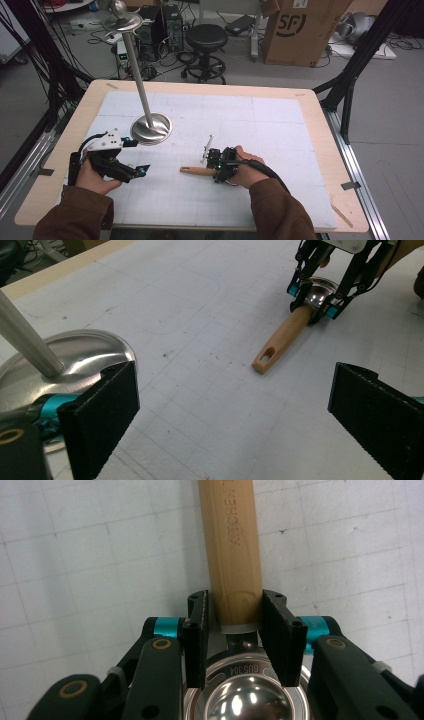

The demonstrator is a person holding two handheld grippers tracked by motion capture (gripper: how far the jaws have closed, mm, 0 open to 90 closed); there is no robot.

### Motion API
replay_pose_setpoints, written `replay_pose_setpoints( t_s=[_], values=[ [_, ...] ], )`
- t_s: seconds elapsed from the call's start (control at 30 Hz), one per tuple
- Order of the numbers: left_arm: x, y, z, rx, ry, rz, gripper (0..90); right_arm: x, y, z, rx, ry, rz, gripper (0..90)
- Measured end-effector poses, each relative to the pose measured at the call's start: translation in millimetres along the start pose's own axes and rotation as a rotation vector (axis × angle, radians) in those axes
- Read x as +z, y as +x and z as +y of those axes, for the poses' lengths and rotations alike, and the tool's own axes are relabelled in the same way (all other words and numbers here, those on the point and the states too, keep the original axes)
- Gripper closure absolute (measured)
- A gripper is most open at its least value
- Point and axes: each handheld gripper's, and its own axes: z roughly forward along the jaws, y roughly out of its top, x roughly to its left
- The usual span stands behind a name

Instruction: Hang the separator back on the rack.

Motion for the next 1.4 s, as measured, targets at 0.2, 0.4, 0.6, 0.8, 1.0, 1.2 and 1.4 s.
replay_pose_setpoints(
  t_s=[0.2,0.4,0.6,0.8,1.0,1.2,1.4],
  values=[
    [0.7,-0.4,-0.1,-0.001,0.001,0.0,6.9,1.2,-3.1,0.8,0.006,0.008,0.022,64.5],
    [1.2,-0.6,-0.1,0.001,0.006,-0.002,6.9,2.2,-6.7,-0.8,0.025,-0.003,0.051,65.3],
    [0.7,-0.9,0.0,0.005,0.003,-0.005,6.9,1.8,-6.0,-1.4,0.01,-0.01,0.046,69.0],
    [-0.4,-0.1,-0.8,0.0,0.002,-0.001,6.8,0.4,-7.2,-2.5,0.032,-0.022,0.048,69.4],
    [-1.2,0.5,-1.4,-0.004,-0.002,0.001,6.9,-11.2,-9.2,-4.4,0.051,-0.1,0.061,69.4],
    [-1.5,0.2,-1.3,-0.003,-0.003,0.0,6.9,-27.8,-10.6,-8.7,0.075,-0.202,0.065,69.5],
    [-2.2,0.4,-1.2,-0.005,-0.009,-0.001,6.9,-47.6,-12.5,-13.1,0.097,-0.328,0.06,69.4]
  ],
)
